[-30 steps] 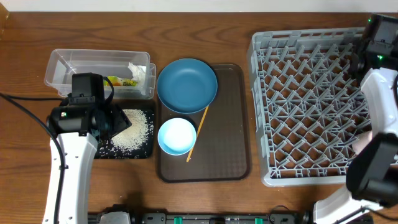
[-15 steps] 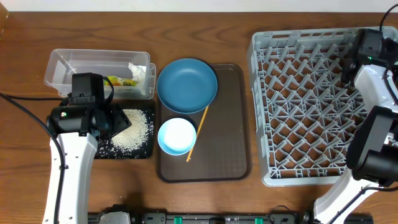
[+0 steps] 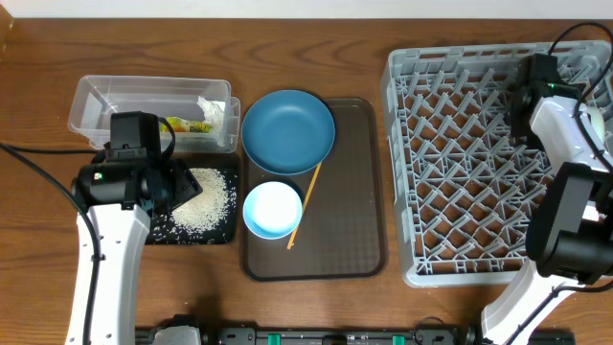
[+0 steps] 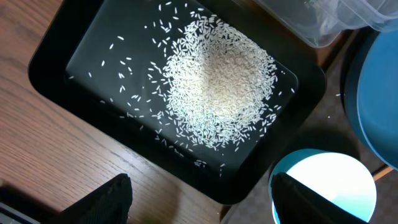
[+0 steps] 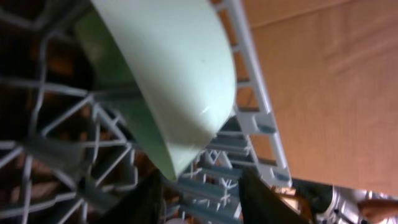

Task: Sort waste into correct bins and load items into the dishwasher rack
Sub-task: 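Place the mint-green bowl upright in the dish rack's far corner, then reach the right gripper to the light-blue bowl and grasp its rim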

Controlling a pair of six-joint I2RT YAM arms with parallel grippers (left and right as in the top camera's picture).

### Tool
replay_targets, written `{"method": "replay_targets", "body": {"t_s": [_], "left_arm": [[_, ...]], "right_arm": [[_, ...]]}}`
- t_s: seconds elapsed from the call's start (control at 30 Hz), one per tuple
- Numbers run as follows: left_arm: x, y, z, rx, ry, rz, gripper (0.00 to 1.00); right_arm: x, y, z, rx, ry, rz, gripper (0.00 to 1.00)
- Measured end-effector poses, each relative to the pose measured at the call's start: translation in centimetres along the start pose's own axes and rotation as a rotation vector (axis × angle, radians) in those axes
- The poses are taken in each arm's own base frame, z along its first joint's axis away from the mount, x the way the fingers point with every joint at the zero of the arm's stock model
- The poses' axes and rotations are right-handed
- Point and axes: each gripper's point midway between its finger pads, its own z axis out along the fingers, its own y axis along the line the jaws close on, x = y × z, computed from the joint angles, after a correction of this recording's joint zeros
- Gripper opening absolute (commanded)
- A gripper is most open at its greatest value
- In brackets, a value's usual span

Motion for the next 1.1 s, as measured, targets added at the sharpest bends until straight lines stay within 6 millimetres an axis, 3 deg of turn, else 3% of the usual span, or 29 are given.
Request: {"method": "replay_targets", "body": {"t_s": [0.2, 0.3, 0.33, 0.47, 0.57, 0.67, 0.83, 0.97, 1.1], "left_arm": [[0.0, 0.0, 0.0, 0.0, 0.0, 0.0, 0.74], [0.0, 0.0, 0.0, 0.0, 0.001, 0.0, 0.74], [0.0, 0.0, 0.0, 0.0, 0.0, 0.0, 0.74], [0.0, 0.0, 0.0, 0.0, 0.0, 0.001, 0.83], [0.0, 0.0, 0.0, 0.0, 0.0, -0.003, 0.85], [0.0, 0.0, 0.0, 0.0, 0.0, -0.003, 0.86], [0.0, 0.0, 0.0, 0.0, 0.0, -0.003, 0.86], [0.2, 0.1, 0.0, -0.004, 0.008, -0.003, 0.86], [0.2, 0.1, 0.0, -0.006, 0.01, -0.002, 0.86]], "right_arm": [[0.1, 0.3, -0.5, -0.053, 0.004, 0.015, 0.61], [-0.6, -0.8, -2.1, -0.119, -0.031, 0.074, 0.73], [-0.9, -1.4, -3.0, -0.148, -0.051, 0.103, 0.78], [-2.7, -3.7, -7.9, -0.359, -0.17, 0.235, 0.77], [-3.3, -3.6, -12.9, -0.617, -0.258, 0.273, 0.78], [-3.0, -0.9, -18.3, -0.899, -0.305, 0.217, 0.8], [-0.2, 6.1, -27.0, -1.245, -0.305, -0.008, 0.81], [4.1, 12.0, -33.1, -1.392, -0.28, -0.236, 0.8], [9.4, 17.1, -37.1, -1.456, -0.227, -0.441, 0.79]]}}
